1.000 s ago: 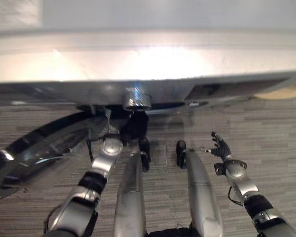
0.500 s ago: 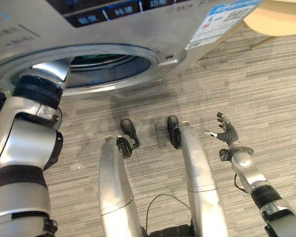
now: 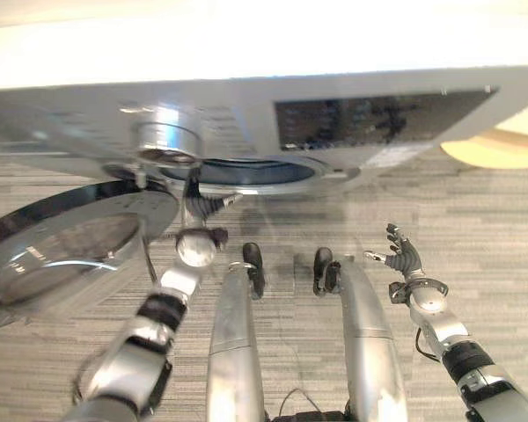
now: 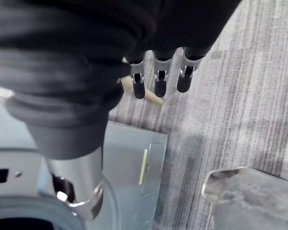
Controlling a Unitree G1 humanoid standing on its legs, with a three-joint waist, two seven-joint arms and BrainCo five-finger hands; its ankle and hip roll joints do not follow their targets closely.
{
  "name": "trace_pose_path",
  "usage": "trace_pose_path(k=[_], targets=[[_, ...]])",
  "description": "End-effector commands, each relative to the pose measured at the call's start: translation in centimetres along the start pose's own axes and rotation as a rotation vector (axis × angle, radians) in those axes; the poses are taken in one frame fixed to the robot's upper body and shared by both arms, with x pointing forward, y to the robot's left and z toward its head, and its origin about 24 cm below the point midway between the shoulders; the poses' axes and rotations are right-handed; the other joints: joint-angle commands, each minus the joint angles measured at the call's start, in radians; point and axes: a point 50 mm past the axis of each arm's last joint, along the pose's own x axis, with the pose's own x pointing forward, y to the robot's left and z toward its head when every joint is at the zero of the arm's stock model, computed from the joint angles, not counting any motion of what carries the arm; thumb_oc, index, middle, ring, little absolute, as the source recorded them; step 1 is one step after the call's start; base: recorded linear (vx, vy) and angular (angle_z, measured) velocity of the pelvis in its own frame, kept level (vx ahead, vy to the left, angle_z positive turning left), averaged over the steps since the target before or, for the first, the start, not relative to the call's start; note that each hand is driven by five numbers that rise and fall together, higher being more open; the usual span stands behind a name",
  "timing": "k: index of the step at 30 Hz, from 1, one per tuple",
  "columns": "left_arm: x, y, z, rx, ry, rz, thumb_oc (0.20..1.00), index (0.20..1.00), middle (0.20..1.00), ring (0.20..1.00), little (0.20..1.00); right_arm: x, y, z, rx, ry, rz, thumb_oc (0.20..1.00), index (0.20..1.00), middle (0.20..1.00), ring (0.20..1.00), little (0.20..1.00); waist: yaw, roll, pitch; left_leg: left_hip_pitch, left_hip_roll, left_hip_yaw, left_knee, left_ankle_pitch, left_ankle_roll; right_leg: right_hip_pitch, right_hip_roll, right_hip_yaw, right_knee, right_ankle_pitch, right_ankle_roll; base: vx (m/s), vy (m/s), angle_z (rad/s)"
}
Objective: Grab the laundry basket,head to the washer,open it,put in the laundry and shut it.
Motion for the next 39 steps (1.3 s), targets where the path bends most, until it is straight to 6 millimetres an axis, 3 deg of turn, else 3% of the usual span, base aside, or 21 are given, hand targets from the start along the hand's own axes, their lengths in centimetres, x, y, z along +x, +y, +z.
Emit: trace_pose_path(k=[1, 3, 4, 6, 7, 10, 14, 18, 21, 23, 25, 26, 28, 29, 30, 32, 34, 35, 36, 38, 39], targets=[[-0.8, 0.5, -0.5, -0.023, -0.018, -0.043, 1.0, 1.0, 1.0, 1.0, 1.0, -1.3, 0.1, -1.7, -0.034, 0.04, -0.003, 1.0, 1.0, 1.0, 1.0, 1.0, 0.004, -0.002, -0.053, 0.175, -0.009, -0.021, -0.11, -0.058, 0.032, 0.158, -0.013, 0.036, -0.331, 0.128, 0.107, 0.08, 0.068, 0.36], [-3.4, 0.3, -3.8, -0.069, 0.098, -0.055, 1.0, 1.0, 1.0, 1.0, 1.0, -2.1, -0.3, -3.1, -0.041, 0.093, -0.01, 1.0, 1.0, 1.0, 1.0, 1.0, 0.018, -0.002, -0.059, 0.288, -0.029, -0.021, -0.216, -0.028, 0.022, 0.279, -0.025, 0.017, -0.43, 0.159, 0.121, 0.08, 0.062, 0.32], [-3.4, 0.3, -3.9, -0.069, 0.099, -0.055, 1.0, 1.0, 1.0, 1.0, 1.0, -2.1, -0.3, -3.1, -0.041, 0.094, -0.009, 1.0, 1.0, 1.0, 1.0, 1.0, 0.018, -0.003, -0.056, 0.295, -0.03, -0.021, -0.221, -0.026, 0.022, 0.286, -0.025, 0.016, -0.435, 0.16, 0.121, 0.06, 0.085, 0.27], [-7.5, 0.4, -8.3, -0.12, 0.281, -0.068, 1.0, 1.0, 1.0, 1.0, 1.0, -3.6, -0.7, -5.5, -0.045, 0.181, -0.013, 1.0, 1.0, 1.0, 1.0, 1.0, 0.036, -0.003, -0.089, 0.448, -0.059, -0.02, -0.4, 0.047, 0.02, 0.455, -0.039, -0.026, -0.605, 0.231, 0.138, 0.11, 0.078, 0.26], [-7.5, 0.4, -8.3, -0.12, 0.282, -0.068, 1.0, 1.0, 1.0, 1.0, 1.0, -3.6, -0.7, -5.5, -0.045, 0.181, -0.013, 1.0, 1.0, 1.0, 1.0, 1.0, 0.035, -0.003, -0.087, 0.453, -0.059, -0.02, -0.403, 0.049, 0.02, 0.46, -0.039, -0.026, -0.607, 0.232, 0.138, 0.15, 0.055, 0.21], [-11.8, 0.9, -12.3, -0.071, 0.466, -0.106, 1.0, 1.0, 1.0, 1.0, 1.0, -5.8, -0.9, -8.9, -0.058, 0.318, -0.001, 1.0, 1.0, 1.0, 1.0, 1.0, 0.043, -0.006, -0.153, 0.635, -0.076, -0.013, -0.579, 0.084, 0.014, 0.655, -0.044, -0.062, -0.781, 0.276, 0.162, 0.27, 0.13, 0.14], [-14.5, 1.3, -14.8, -0.02, 0.599, -0.131, 1.0, 1.0, 1.0, 1.0, 1.0, -7.7, -0.9, -11.3, -0.109, 0.425, 0.026, 1.0, 1.0, 1.0, 1.0, 1.0, 0.042, -0.011, -0.225, 0.767, -0.102, 0.006, -0.711, 0.106, 0.027, 0.777, -0.038, -0.067, -0.921, 0.328, 0.196, 0.17, 0.166, 0.04], [-14.8, 1.2, -15.5, 0.031, 0.63, -0.143, 1.0, 1.0, 1.0, 1.0, 1.0, -8.2, -0.9, -12.0, -0.162, 0.463, 0.047, 1.0, 1.0, 1.0, 1.0, 1.0, 0.039, -0.009, -0.244, 0.839, -0.11, 0.022, -0.802, 0.139, 0.042, 0.773, -0.039, -0.032, -0.905, 0.36, 0.231, -0.02, 0.164, -0.2], [-13.7, 1.3, -15.0, 0.056, 0.602, -0.145, 1.0, 1.0, 1.0, 1.0, 1.0, -8.4, -0.6, -12.5, -0.167, 0.491, 0.061, 1.0, 1.0, 1.0, 1.0, 1.0, 0.045, -0.002, -0.234, 0.821, -0.095, 0.019, -0.798, 0.161, 0.053, 0.749, -0.007, 0.0, -0.787, 0.299, 0.23, -0.23, 0.092, -0.19], [-13.2, 1.4, -14.7, 0.045, 0.587, -0.139, 1.0, 1.0, 1.0, 1.0, 1.0, -9.1, -0.1, -13.3, -0.169, 0.526, 0.084, 1.0, 1.0, 1.0, 1.0, 1.0, 0.065, 0.005, -0.251, 0.809, -0.084, 0.011, -0.812, 0.196, 0.06, 0.814, 0.043, 0.013, -0.626, 0.209, 0.211, -0.19, 0.023, 0.01], [-13.2, 1.5, -14.7, 0.042, 0.589, -0.138, 1.0, 1.0, 1.0, 1.0, 1.0, -9.2, 0.1, -13.4, -0.166, 0.533, 0.093, 1.0, 1.0, 1.0, 1.0, 1.0, 0.076, 0.001, -0.264, 0.796, -0.084, 0.009, -0.815, 0.21, 0.058, 0.846, 0.064, 0.025, -0.6, 0.196, 0.207, -0.13, -0.049, 0.16], [-13.4, 1.6, -14.9, 0.039, 0.596, -0.133, 1.0, 1.0, 1.0, 1.0, 1.0, -9.4, 0.3, -13.6, -0.159, 0.543, 0.096, 1.0, 1.0, 1.0, 1.0, 1.0, 0.088, -0.009, -0.276, 0.783, -0.09, 0.009, -0.819, 0.224, 0.055, 0.887, 0.08, 0.039, -0.6, 0.179, 0.207, -0.31, -0.14, 0.17], [-13.9, 1.6, -15.0, 0.031, 0.604, -0.13, 1.0, 1.0, 1.0, 1.0, 1.0, -9.6, 0.7, -13.7, -0.148, 0.543, 0.1, 1.0, 1.0, 1.0, 1.0, 1.0, 0.148, -0.036, -0.3, 0.705, -0.094, 0.03, -0.826, 0.274, 0.043, 0.99, 0.116, 0.052, -0.735, 0.097, 0.163, -0.31, -0.156, 0.13], [-13.9, 1.6, -15.0, 0.031, 0.604, -0.13, 1.0, 1.0, 1.0, 1.0, 1.0, -9.6, 0.7, -13.7, -0.147, 0.543, 0.1, 1.0, 1.0, 1.0, 1.0, 1.0, 0.148, -0.037, -0.3, 0.707, -0.095, 0.03, -0.826, 0.274, 0.043, 0.992, 0.115, 0.052, -0.737, 0.097, 0.163, -0.38, -0.146, -0.11], [-13.9, 1.2, -14.9, 0.015, 0.603, -0.127, 1.0, 1.0, 1.0, 1.0, 1.0, -9.3, 0.5, -13.5, -0.14, 0.538, 0.081, 1.0, 1.0, 1.0, 1.0, 1.0, 0.167, -0.026, -0.295, 0.627, -0.084, 0.038, -0.833, 0.359, -0.002, 0.985, 0.15, 0.053, -0.841, 0.071, 0.119, -0.36, -0.102, -0.28], [-13.9, 0.6, -14.8, -0.006, 0.601, -0.14, 1.0, 1.0, 1.0, 1.0, 1.0, -9.2, -0.2, -13.4, -0.147, 0.531, 0.057, 1.0, 1.0, 1.0, 1.0, 1.0, 0.164, 0.003, -0.28, 0.601, -0.077, 0.034, -0.87, 0.404, -0.049, 0.977, 0.184, 0.038, -0.891, 0.076, 0.101, -0.36, -0.091, -0.1], [-13.8, 0.2, -14.7, -0.016, 0.597, -0.144, 1.0, 1.0, 1.0, 1.0, 1.0, -9.1, -0.5, -13.3, -0.148, 0.525, 0.042, 1.0, 1.0, 1.0, 1.0, 1.0, 0.16, 0.018, -0.264, 0.594, -0.075, 0.035, -0.867, 0.408, -0.069, 0.968, 0.189, 0.023, -0.896, 0.086, 0.096, -0.29, -0.016, 0.34], [-13.7, -0.1, -14.7, -0.013, 0.596, -0.158, 1.0, 1.0, 1.0, 1.0, 1.0, -9.2, -1.0, -13.5, -0.152, 0.538, 0.023, 1.0, 1.0, 1.0, 1.0, 1.0, 0.14, 0.016, -0.246, 0.594, -0.078, 0.049, -0.824, 0.364, -0.06, 0.954, 0.167, -0.013, -0.907, 0.112, 0.099, -0.33, 0.009, 0.65], [-13.7, -0.2, -14.7, -0.014, 0.596, -0.158, 1.0, 1.0, 1.0, 1.0, 1.0, -9.2, -1.0, -13.5, -0.153, 0.537, 0.023, 1.0, 1.0, 1.0, 1.0, 1.0, 0.14, 0.019, -0.248, 0.591, -0.076, 0.048, -0.822, 0.365, -0.06, 0.952, 0.169, -0.013, -0.909, 0.115, 0.099, -0.34, 0.038, 0.82], [-13.7, -0.3, -14.4, -0.011, 0.58, -0.179, 1.0, 1.0, 1.0, 1.0, 1.0, -9.9, -1.2, -14.1, -0.142, 0.566, 0.012, 1.0, 1.0, 1.0, 1.0, 1.0, 0.117, 0.001, -0.244, 0.612, -0.067, 0.045, -0.719, 0.279, -0.031, 0.932, 0.124, -0.055, -0.932, 0.153, 0.111, -0.24, 0.051, 0.44], [-13.7, -0.3, -14.4, -0.011, 0.58, -0.179, 1.0, 1.0, 1.0, 1.0, 1.0, -9.9, -1.2, -14.1, -0.142, 0.566, 0.012, 1.0, 1.0, 1.0, 1.0, 1.0, 0.117, 0.001, -0.244, 0.611, -0.067, 0.045, -0.719, 0.279, -0.031, 0.932, 0.124, -0.055, -0.932, 0.153, 0.111, -0.25, 0.101, 0.26]])
